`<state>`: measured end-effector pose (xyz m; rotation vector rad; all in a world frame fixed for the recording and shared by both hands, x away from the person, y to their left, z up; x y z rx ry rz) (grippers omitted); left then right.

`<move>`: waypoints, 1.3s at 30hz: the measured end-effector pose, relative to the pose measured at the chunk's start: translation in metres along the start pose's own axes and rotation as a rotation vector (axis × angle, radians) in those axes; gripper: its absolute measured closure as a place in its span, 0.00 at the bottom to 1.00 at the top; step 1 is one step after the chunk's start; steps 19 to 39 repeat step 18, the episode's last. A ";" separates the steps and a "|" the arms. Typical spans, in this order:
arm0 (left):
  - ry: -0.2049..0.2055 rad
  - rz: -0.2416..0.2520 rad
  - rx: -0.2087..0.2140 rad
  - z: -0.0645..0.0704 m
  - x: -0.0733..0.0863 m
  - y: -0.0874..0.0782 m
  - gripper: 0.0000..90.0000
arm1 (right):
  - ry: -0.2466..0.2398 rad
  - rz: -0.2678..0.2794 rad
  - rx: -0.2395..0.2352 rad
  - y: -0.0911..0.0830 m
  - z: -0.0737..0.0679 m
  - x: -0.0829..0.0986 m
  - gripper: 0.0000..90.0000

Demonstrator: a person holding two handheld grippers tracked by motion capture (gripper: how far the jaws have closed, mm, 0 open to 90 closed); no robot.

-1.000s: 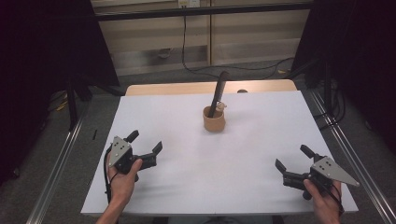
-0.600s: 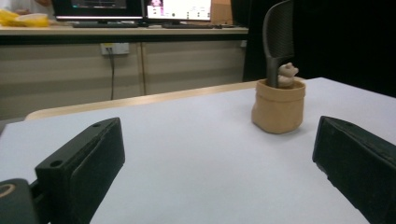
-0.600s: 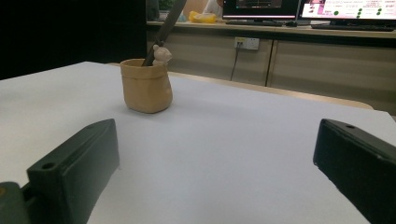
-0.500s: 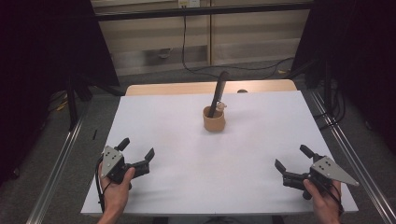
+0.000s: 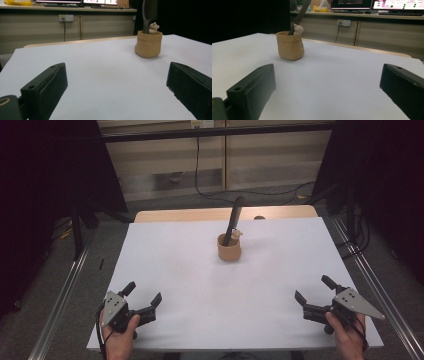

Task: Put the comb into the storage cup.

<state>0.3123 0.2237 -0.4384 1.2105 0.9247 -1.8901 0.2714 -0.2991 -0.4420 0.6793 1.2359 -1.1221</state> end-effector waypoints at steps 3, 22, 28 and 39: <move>-0.011 -0.013 -0.021 -0.005 0.004 -0.004 0.04 | 0.004 -0.002 0.003 0.000 0.000 0.000 0.00; -0.019 -0.040 -0.018 -0.008 0.003 -0.005 0.04 | 0.008 -0.005 -0.001 0.001 -0.001 0.000 0.00; -0.019 -0.040 -0.018 -0.008 0.003 -0.005 0.04 | 0.008 -0.005 -0.001 0.001 -0.001 0.000 0.00; -0.019 -0.040 -0.018 -0.008 0.003 -0.005 0.04 | 0.008 -0.005 -0.001 0.001 -0.001 0.000 0.00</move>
Point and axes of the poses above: each handheld gripper's, and its own axes: y roughly forward along the jaws, x roughly out of its underside, z roughly to its right, the point moved 3 cm from there along y, roughly forward along the jaws, and after that the axes turned 15 degrees about -y, right-handed, at the moved point
